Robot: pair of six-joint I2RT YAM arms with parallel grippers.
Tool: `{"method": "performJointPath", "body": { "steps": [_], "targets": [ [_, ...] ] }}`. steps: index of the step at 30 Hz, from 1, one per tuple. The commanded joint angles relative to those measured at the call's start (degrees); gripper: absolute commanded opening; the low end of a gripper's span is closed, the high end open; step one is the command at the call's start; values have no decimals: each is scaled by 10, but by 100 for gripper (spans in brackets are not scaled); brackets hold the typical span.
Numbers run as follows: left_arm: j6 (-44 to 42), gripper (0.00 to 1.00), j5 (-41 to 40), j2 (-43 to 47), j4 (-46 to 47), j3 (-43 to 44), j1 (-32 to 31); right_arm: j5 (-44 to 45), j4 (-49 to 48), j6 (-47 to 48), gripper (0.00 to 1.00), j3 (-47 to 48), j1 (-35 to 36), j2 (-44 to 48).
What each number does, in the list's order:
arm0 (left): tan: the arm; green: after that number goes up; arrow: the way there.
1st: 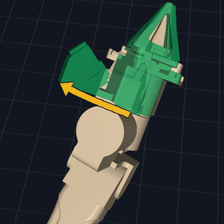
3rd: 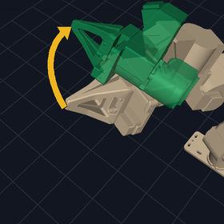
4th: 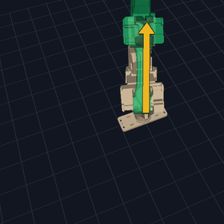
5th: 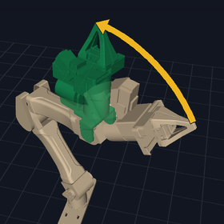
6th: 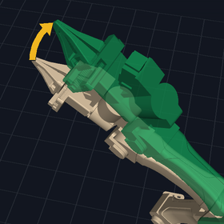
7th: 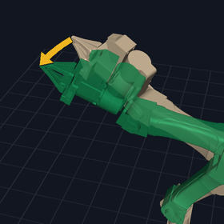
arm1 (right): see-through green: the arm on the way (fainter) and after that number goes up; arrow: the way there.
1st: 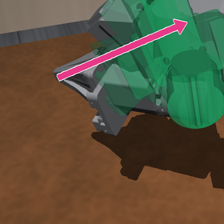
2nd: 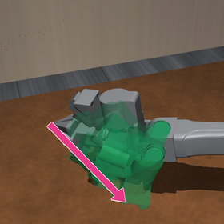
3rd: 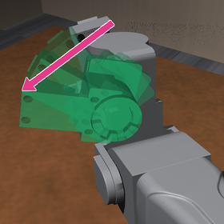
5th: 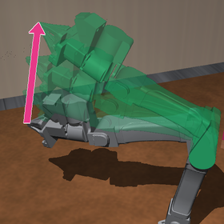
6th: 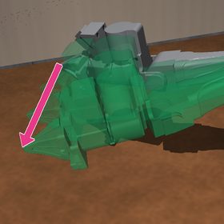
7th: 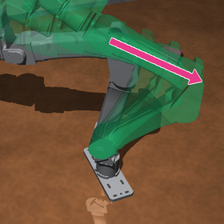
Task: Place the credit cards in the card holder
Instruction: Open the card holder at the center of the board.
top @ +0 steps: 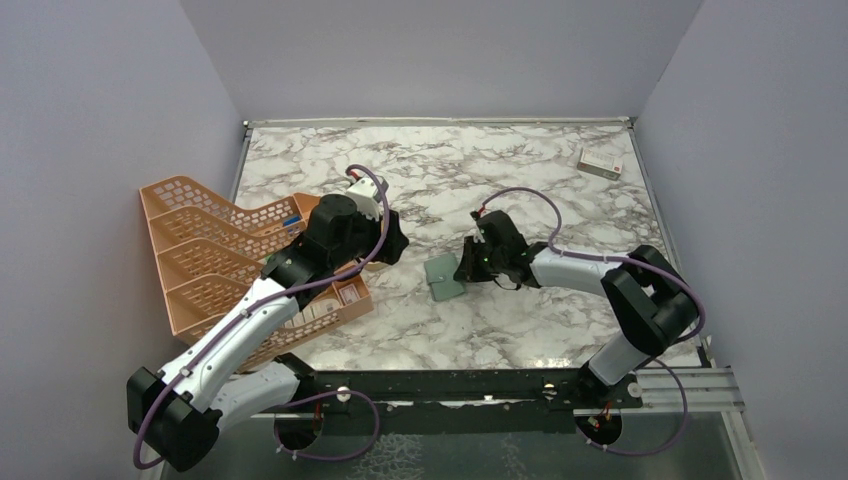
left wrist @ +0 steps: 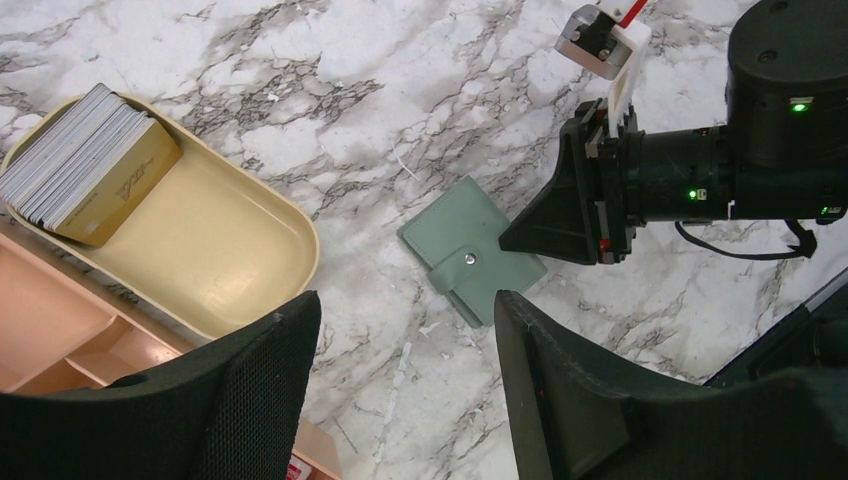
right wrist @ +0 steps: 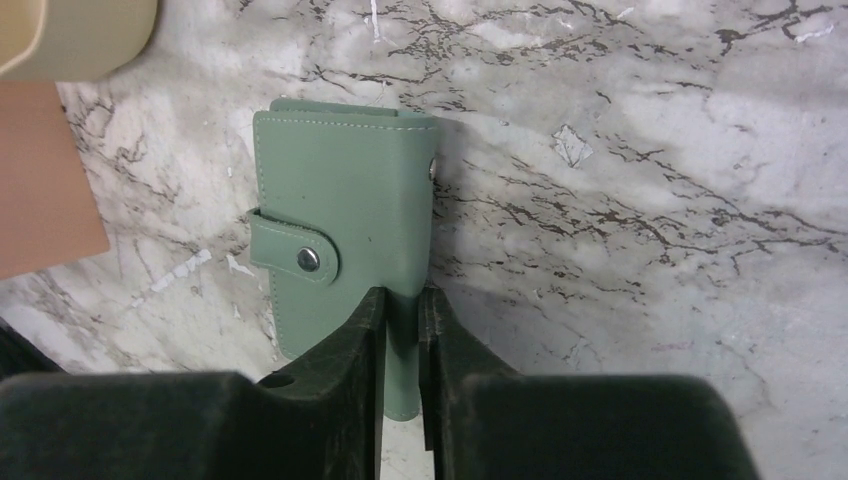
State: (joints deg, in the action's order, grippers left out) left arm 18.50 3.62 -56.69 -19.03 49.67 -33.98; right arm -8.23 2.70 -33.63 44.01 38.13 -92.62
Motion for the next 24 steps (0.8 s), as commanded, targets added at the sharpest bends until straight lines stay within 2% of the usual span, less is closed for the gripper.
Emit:
{"method": "performJointPath", "body": {
  "steps": [1, 4, 10, 16, 24],
  "targets": [
    [12, 67, 36, 5, -21, -4, 1, -18, -9, 13, 8, -19, -1, 48],
    [23, 67, 60, 11, -23, -3, 1, -29, 2, 7, 1, -19, -1, 87],
    [69, 67, 147, -11, 15, -7, 1, -28, 16, 5, 1, -33, -1, 172],
    [143, 66, 272, -63, 122, -27, 1, -29, 76, 0, 1, -12, 0, 235],
    [186, 66, 322, -134, 183, -33, -4, -66, 79, -62, 1, -18, -1, 284]
  ]
}}
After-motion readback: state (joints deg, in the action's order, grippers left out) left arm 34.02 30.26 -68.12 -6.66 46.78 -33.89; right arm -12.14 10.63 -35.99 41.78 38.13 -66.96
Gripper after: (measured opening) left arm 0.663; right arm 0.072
